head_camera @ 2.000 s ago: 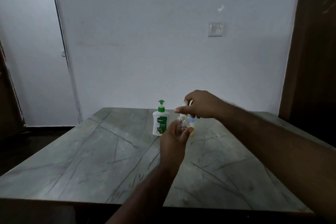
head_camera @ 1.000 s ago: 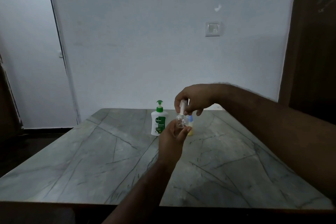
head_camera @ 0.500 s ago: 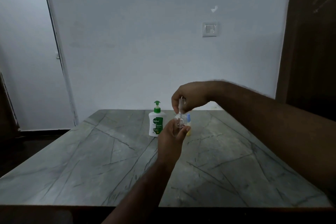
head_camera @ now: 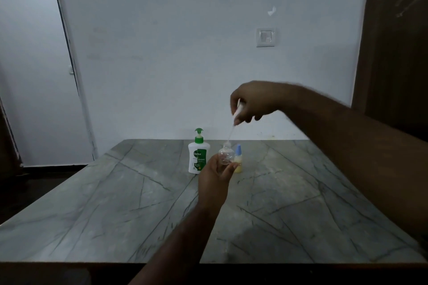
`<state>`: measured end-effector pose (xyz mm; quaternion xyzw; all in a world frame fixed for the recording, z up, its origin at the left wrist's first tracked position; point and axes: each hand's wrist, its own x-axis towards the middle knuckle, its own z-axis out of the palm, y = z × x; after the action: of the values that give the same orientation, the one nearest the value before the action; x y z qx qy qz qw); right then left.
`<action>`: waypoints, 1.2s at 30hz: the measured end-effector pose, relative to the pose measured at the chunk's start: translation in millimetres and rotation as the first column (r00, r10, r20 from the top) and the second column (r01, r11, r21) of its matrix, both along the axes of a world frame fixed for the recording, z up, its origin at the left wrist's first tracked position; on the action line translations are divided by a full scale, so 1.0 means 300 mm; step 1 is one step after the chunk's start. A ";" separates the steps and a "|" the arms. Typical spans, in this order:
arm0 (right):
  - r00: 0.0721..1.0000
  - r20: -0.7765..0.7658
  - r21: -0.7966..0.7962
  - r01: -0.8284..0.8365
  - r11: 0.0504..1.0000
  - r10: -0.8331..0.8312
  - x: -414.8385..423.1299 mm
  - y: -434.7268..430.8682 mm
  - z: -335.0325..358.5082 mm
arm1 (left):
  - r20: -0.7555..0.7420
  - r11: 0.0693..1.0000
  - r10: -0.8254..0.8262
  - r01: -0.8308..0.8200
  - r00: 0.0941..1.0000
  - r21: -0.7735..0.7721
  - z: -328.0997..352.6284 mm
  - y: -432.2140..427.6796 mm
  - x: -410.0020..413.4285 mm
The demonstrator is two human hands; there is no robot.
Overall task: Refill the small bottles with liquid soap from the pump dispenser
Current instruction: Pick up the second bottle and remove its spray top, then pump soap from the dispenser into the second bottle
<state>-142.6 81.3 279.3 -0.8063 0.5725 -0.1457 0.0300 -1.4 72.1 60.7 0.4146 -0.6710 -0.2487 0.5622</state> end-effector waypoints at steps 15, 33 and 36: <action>-0.137 0.937 0.329 0.039 0.943 -0.321 -0.301 -0.243 -0.592 | -0.051 0.997 0.039 -0.036 0.998 0.068 -0.101 -0.077 0.041; 0.682 0.595 -0.003 0.531 0.847 -0.426 -0.277 -0.355 -0.958 | -0.013 0.996 0.025 -0.024 1.000 0.084 -0.133 -0.104 0.044; 0.688 0.574 -0.006 0.546 0.838 -0.444 -0.274 -0.358 -0.959 | -0.015 0.994 0.027 -0.025 1.000 0.102 -0.134 -0.105 0.043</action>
<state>-224.8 -26.0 -8.6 -0.5431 0.7201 -0.4241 0.0813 11.6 40.7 20.4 0.4495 -0.6474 -0.2784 0.5489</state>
